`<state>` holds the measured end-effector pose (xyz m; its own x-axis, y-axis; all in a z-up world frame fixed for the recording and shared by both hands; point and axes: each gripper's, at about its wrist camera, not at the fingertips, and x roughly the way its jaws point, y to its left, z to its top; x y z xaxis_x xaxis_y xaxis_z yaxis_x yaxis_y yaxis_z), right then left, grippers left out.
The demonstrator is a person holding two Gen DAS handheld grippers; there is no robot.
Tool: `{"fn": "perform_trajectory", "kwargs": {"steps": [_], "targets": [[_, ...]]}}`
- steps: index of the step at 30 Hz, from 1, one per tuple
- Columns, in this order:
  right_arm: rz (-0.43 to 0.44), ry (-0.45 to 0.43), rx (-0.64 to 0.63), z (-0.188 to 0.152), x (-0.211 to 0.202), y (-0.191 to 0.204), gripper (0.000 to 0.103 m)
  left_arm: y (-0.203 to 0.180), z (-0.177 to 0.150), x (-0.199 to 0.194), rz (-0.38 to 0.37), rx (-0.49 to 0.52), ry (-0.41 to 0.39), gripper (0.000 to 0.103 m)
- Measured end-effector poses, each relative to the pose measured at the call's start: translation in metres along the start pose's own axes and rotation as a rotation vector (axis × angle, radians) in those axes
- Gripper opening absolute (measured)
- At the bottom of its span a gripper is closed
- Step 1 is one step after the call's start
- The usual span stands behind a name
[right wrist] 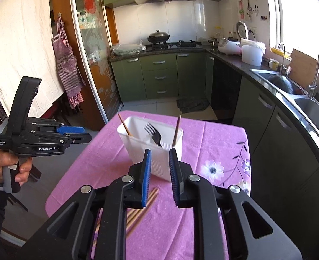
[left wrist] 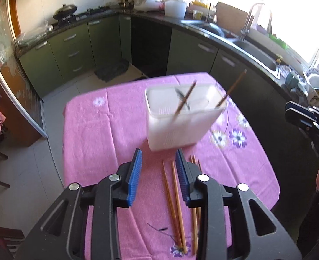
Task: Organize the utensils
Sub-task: 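Grasp another chopstick with the left tool while right tool reaches toward chopsticks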
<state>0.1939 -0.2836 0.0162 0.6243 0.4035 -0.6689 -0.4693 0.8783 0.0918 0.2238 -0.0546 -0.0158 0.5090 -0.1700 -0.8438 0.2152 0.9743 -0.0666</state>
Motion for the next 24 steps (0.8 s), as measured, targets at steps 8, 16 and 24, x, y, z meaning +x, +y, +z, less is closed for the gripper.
{"fn": "perform_trajectory", "kwargs": {"steps": [8,16,24], "targets": [[0.015,0.239,0.036,-0.070,0.065,-0.016,0.017,-0.003,-0.050,0.097,-0.017,-0.037,0.278,0.029],[0.038,0.302,0.080,-0.094,0.089,-0.031,0.017,-0.017,-0.048,0.143,0.034,-0.045,0.383,0.020],[0.058,0.315,0.081,-0.101,0.095,-0.031,0.017,-0.026,-0.049,0.161,0.065,-0.041,0.448,0.015]]}}
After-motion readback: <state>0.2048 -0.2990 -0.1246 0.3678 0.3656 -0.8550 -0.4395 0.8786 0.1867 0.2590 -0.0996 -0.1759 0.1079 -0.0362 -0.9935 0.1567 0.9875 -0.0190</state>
